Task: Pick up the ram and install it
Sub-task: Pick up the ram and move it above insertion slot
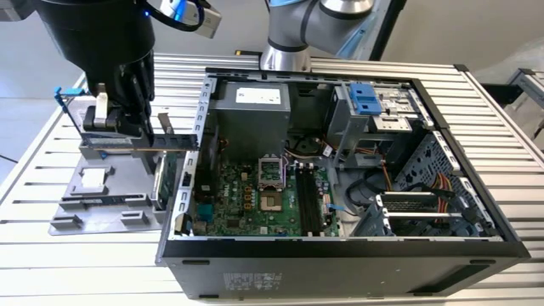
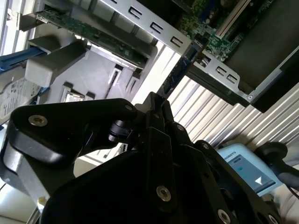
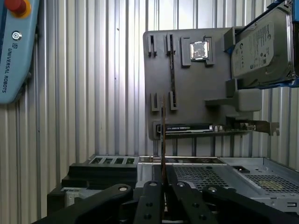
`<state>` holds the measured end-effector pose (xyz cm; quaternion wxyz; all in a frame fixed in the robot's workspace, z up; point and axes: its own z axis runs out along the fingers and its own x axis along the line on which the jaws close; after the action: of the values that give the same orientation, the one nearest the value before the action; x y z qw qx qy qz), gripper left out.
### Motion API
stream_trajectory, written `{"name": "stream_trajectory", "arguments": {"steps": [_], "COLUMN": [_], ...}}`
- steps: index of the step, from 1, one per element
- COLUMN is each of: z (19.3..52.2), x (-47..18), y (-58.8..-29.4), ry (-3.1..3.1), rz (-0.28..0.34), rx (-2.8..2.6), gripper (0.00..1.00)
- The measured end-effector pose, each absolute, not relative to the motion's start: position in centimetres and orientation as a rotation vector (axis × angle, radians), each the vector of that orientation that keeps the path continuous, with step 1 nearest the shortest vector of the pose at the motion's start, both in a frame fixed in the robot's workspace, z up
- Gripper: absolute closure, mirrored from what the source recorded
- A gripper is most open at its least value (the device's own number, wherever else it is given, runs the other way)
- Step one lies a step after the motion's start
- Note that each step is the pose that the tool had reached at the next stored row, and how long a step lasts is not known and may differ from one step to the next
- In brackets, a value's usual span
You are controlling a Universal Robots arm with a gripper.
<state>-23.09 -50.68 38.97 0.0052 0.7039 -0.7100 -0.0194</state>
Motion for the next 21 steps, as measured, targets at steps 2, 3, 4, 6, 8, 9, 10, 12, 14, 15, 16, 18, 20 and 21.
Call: {"name": "stream_trajectory", "arguments": {"steps": [2,3,4,6,8,9,10,12,14,15,16,18,20,21], "z": [39.0,39.0,39.0,39.0,39.0,39.0,39.0,39.0,39.0,39.0,39.0,39.0,39.0,39.0], "x": [-22.9,-22.8,-22.6,-22.4,-22.2,-22.1,-22.0,-21.7,-21.5,-21.4,-21.3,-21.1,-21.0,-20.9], "y": [-50.7,-50.7,-50.7,-50.7,-50.7,-50.7,-50.7,-50.7,-50.7,-50.7,-50.7,-50.7,-50.7,-50.7], "ry": [-2.223,-2.223,-2.223,-2.223,-2.222,-2.222,-2.222,-2.222,-2.222,-2.222,-2.222,-2.221,-2.221,-2.221], "rz": [-0.061,-0.061,-0.061,-0.061,-0.061,-0.061,-0.061,-0.061,-0.061,-0.061,-0.061,-0.061,-0.061,-0.061], "rx": [2.204,2.204,2.205,2.205,2.205,2.205,2.205,2.205,2.206,2.206,2.206,2.206,2.206,2.206], "gripper": [1.0,1.0,1.0,1.0,1.0,1.0,1.0,1.0,1.0,1.0,1.0,1.0,1.0,1.0]}}
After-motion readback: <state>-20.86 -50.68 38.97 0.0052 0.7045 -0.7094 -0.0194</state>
